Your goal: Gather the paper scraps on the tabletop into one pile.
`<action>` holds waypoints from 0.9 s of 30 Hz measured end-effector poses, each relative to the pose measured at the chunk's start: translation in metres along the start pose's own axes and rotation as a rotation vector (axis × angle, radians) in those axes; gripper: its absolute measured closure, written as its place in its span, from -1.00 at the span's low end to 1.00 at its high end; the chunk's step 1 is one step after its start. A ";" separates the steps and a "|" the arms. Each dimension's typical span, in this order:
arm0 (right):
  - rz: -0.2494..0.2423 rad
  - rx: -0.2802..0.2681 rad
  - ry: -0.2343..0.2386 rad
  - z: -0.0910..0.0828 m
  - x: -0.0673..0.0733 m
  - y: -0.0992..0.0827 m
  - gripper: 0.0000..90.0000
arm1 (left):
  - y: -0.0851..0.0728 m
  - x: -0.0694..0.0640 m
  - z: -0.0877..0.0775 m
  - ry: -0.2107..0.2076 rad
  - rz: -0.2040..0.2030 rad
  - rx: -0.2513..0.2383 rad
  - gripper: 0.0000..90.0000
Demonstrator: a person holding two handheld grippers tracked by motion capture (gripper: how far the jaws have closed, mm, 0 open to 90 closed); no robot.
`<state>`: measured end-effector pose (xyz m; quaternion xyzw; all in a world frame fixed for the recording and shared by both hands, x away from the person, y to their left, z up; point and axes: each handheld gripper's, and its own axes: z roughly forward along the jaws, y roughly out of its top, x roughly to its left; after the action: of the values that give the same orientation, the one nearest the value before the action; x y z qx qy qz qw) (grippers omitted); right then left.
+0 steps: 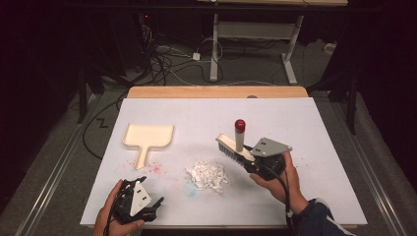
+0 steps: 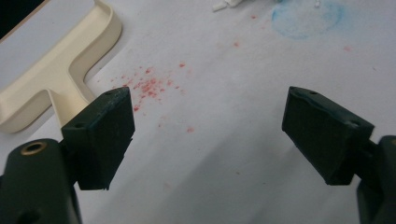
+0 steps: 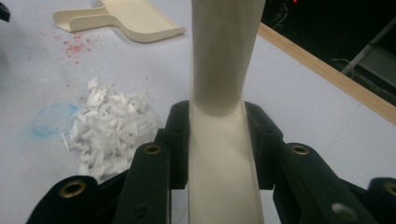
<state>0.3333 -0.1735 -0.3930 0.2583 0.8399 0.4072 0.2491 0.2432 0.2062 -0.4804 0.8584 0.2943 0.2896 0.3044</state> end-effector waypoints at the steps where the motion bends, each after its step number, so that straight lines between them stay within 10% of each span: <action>1: 0.004 -0.001 -0.004 -0.006 -0.003 -0.003 0.50 | 0.000 0.000 0.000 0.000 0.000 0.002 -0.65; 13: -0.018 0.036 0.066 -0.072 -0.029 -0.040 0.51 | 0.001 -0.002 0.002 -0.004 0.009 0.007 -0.65; 27: -0.032 0.156 0.235 -0.097 -0.038 -0.067 0.50 | 0.002 -0.001 0.002 -0.005 0.009 0.008 -0.64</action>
<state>0.2850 -0.2871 -0.3871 0.2141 0.8963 0.3641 0.1347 0.2444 0.2035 -0.4806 0.8618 0.2908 0.2875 0.3003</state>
